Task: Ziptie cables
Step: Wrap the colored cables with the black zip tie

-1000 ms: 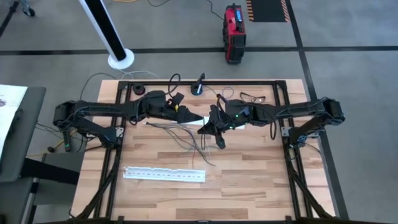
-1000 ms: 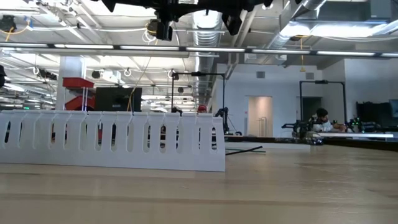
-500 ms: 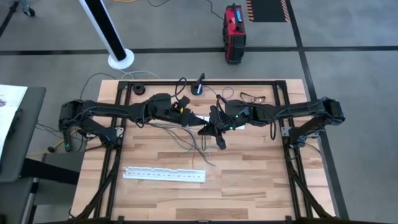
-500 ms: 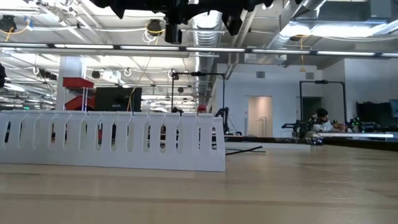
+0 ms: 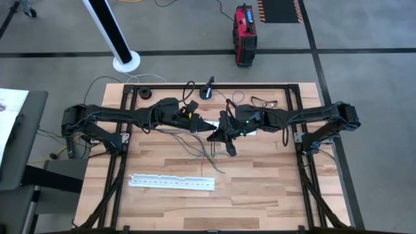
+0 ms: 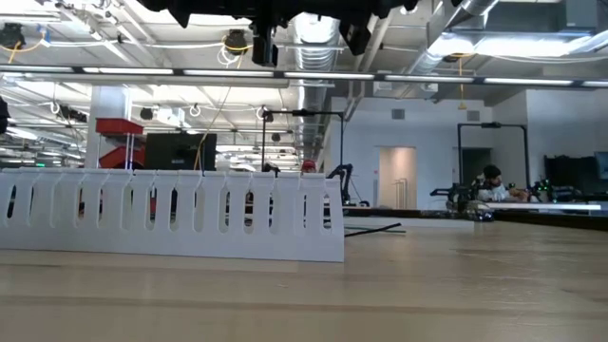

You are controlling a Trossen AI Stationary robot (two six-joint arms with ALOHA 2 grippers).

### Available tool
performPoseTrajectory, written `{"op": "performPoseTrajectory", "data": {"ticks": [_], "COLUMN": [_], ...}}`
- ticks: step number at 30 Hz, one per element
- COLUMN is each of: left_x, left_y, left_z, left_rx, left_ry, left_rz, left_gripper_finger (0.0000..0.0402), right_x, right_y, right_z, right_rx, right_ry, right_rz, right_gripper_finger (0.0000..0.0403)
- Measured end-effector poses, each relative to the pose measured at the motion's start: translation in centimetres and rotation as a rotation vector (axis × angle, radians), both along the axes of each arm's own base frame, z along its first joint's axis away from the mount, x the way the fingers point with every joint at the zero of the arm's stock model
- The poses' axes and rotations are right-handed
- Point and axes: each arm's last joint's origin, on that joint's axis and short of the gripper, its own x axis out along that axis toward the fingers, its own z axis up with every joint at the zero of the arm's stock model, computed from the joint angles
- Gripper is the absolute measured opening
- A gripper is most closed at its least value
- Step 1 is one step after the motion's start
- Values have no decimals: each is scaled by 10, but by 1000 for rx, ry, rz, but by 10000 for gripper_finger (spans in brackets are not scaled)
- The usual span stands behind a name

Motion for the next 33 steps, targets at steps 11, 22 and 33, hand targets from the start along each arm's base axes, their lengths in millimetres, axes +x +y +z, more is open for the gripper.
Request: {"op": "performPoseTrajectory", "data": {"ticks": [11,22,33], "left_x": [0,-1,-4], "left_y": [2,5,19], "left_z": [0,-1,-3], "left_rx": [11,23,39], "left_ry": [-1,5,21], "left_rz": [9,3,0], "left_gripper_finger": [1,1,0], "right_x": [-2,-2,-15], "right_y": [-10,-6,-16], "right_z": [-7,-7,-6], "right_rx": [35,37,2], "right_ry": [86,83,160], "right_rz": [-141,-132,-148], "right_gripper_finger": [13,108,177]}}
